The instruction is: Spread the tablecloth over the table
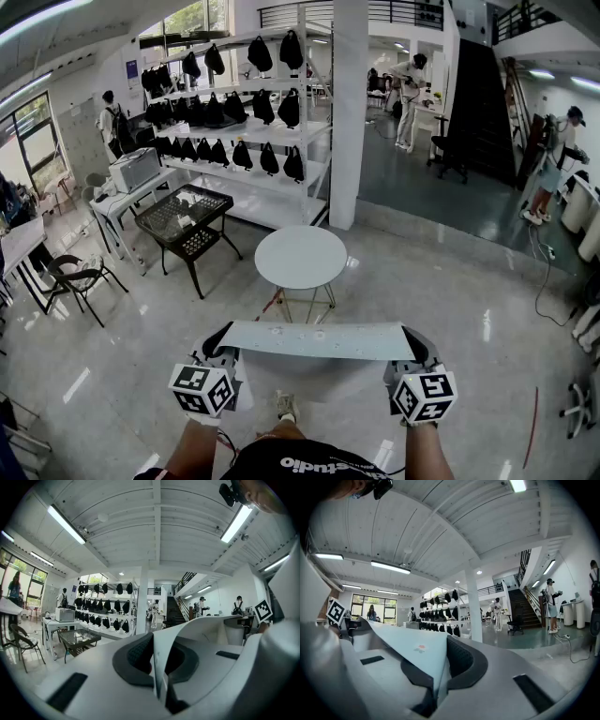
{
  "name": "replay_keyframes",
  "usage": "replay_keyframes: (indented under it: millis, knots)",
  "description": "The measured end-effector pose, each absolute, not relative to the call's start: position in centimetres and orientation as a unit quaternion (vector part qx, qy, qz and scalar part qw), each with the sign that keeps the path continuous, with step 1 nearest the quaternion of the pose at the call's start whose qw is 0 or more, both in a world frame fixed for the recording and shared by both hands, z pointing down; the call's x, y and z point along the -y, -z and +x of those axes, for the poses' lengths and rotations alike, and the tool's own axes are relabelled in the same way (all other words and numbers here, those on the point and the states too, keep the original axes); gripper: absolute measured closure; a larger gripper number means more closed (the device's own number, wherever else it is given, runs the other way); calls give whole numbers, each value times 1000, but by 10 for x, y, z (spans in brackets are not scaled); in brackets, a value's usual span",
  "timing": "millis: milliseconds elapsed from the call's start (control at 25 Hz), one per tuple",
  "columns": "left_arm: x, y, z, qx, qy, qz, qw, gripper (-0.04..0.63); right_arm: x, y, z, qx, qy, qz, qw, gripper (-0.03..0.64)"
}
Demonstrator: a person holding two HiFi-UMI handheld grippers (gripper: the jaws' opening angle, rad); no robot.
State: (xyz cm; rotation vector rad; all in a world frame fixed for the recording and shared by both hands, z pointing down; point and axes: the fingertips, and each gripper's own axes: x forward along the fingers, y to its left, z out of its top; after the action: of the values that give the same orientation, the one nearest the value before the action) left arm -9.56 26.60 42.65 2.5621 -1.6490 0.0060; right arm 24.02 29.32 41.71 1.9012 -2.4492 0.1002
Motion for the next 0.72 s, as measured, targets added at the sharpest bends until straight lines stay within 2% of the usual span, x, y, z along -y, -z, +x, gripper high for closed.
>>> replay_keyframes:
  millis: [480,720]
  knots:
    - [-267,-422,-103,548,4,835,39,578,-292,-417,233,794,-28,607,29,590]
    - [-263,-424,-97,546,-7,837,19,578,-291,-415,239,791,-32,611,12,590]
